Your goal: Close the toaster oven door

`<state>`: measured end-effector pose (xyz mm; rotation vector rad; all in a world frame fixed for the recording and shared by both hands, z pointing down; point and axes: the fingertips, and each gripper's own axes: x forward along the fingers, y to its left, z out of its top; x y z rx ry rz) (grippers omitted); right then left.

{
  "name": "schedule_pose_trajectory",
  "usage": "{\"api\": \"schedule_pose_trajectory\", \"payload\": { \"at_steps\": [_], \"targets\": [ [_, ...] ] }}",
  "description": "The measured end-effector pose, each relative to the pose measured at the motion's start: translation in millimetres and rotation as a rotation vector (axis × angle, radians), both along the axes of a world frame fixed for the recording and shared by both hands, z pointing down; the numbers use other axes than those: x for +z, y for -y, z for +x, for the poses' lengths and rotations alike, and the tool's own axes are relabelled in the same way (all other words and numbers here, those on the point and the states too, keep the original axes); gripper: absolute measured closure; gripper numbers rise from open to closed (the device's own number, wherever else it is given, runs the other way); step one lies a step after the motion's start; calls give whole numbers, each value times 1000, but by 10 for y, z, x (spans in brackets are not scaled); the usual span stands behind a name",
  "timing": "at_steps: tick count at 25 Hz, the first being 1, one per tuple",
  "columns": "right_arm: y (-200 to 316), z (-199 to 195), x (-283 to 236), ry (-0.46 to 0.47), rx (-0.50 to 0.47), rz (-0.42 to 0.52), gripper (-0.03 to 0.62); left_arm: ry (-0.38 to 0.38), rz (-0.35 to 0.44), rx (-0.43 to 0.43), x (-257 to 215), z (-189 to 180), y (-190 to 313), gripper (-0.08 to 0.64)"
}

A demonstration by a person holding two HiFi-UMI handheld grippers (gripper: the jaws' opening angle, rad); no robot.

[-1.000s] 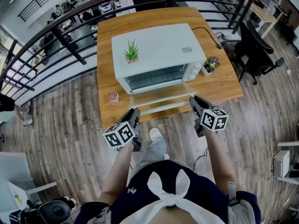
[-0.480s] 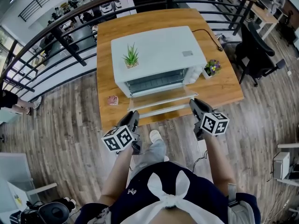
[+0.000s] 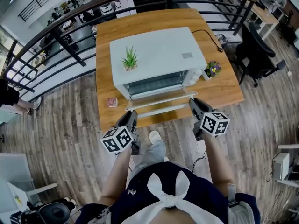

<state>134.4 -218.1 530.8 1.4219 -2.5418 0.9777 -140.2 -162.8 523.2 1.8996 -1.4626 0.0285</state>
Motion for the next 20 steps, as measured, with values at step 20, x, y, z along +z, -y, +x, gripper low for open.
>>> {"api": "schedule_pose_trajectory", "payload": {
  "at_steps": [20],
  "targets": [
    [193,-45,-142,-1,15,4,508,-17,-2,-20,-129,-49,201,457]
  ]
}}
